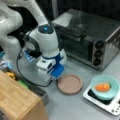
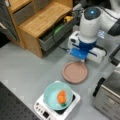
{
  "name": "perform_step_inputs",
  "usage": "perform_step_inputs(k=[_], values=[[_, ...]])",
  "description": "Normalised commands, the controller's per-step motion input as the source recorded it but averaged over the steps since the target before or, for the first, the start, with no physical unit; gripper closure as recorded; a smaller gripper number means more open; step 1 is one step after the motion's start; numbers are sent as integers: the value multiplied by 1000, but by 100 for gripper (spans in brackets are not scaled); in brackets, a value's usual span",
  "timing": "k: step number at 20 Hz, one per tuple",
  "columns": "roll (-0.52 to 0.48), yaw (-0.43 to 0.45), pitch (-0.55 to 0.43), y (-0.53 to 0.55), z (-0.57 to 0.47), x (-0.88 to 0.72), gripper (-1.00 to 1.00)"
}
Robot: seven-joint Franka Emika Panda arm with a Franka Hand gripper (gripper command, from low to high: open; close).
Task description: Pick up the pan. Place the pan on the table. Pick up the bowl. Place the bowl on the stove.
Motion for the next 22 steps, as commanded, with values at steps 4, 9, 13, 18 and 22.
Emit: perform_step_inputs(k=[4, 9, 13, 18, 22], values=[[32, 44, 31, 43, 186, -40, 100], [56, 22, 46, 30, 142, 8, 100], [81, 13, 72, 11, 184, 34, 100], [123, 8, 77, -2, 244, 40, 100], [145, -19, 82, -25, 271, 49, 100]])
